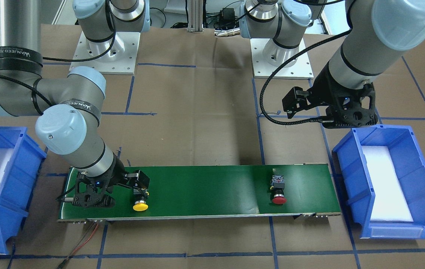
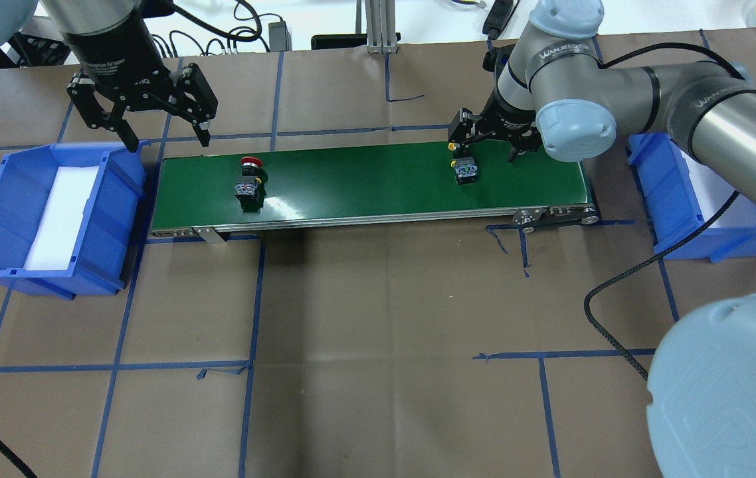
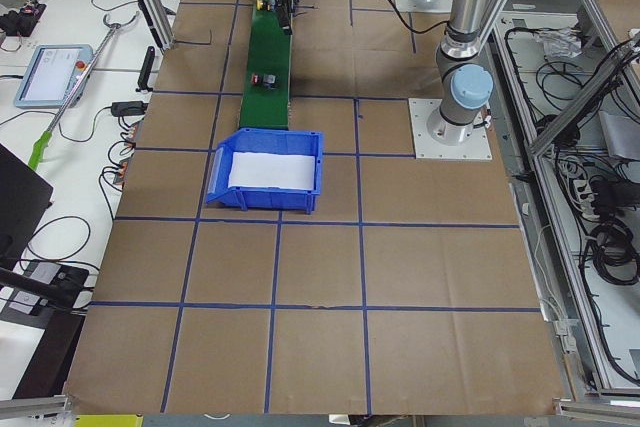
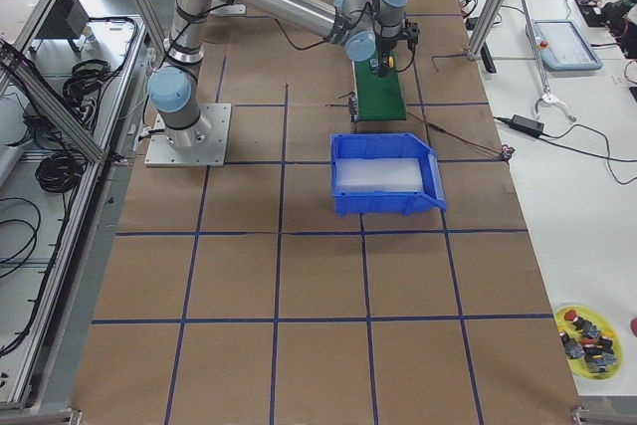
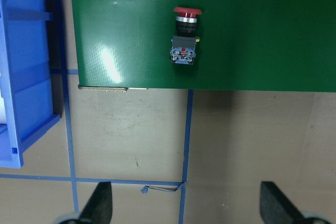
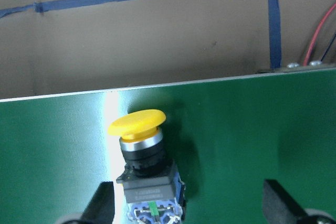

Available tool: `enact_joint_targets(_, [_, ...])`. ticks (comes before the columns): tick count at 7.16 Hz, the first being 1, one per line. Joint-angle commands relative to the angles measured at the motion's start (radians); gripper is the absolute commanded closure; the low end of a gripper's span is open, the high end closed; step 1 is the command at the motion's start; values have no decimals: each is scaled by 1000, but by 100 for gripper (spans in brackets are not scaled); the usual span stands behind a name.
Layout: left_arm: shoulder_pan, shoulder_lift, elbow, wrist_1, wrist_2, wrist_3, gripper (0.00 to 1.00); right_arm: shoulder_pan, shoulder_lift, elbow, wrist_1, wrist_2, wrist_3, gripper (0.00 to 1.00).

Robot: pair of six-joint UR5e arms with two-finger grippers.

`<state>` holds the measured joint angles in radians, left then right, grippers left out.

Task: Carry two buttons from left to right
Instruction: 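Carry the yellow button into the blue bin by the right arm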

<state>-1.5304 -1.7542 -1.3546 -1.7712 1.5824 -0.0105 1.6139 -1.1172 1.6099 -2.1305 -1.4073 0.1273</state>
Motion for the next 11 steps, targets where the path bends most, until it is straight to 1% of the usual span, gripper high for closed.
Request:
enact_joint_targets(1, [3, 7, -8, 2, -2, -5, 0, 1, 20, -1, 0, -1, 0, 0])
enact_joint_targets(2, [3, 7, -8, 12, -2, -5, 0, 1, 30, -1, 0, -1, -1, 0])
enact_joint_targets(3, [3, 7, -8, 18, -4, -6, 0, 1, 34, -1, 0, -13, -3, 4])
enact_joint_targets(4, [3, 7, -8, 18, -4, -6, 0, 1, 34, 1, 4, -21, -14, 26])
enact_joint_targets(5, [6, 7, -8, 19, -4, -3, 0, 1, 33, 1, 14, -21, -17, 57])
enact_joint_targets(6, [9, 6, -9, 21, -1, 9, 0, 1, 28, 1, 20, -31, -17, 81])
enact_joint_targets(7, [18, 4, -12, 16, 5, 38, 0, 0, 17, -8, 67, -48, -18, 93])
enact_joint_targets(8, [39, 4, -12, 19, 5, 113, 0, 0, 4, -46, 108, -55, -18, 94])
enact_joint_targets(9, [64, 4, -11, 21, 5, 138, 0, -6, -28, -107, 197, -87, -26, 94])
enact_joint_targets(10, [67, 4, -11, 24, 5, 138, 0, -34, -59, -167, 295, -126, -73, 94])
enact_joint_targets(11, [67, 4, -11, 24, 5, 138, 0, -105, -90, -226, 370, -166, -131, 94])
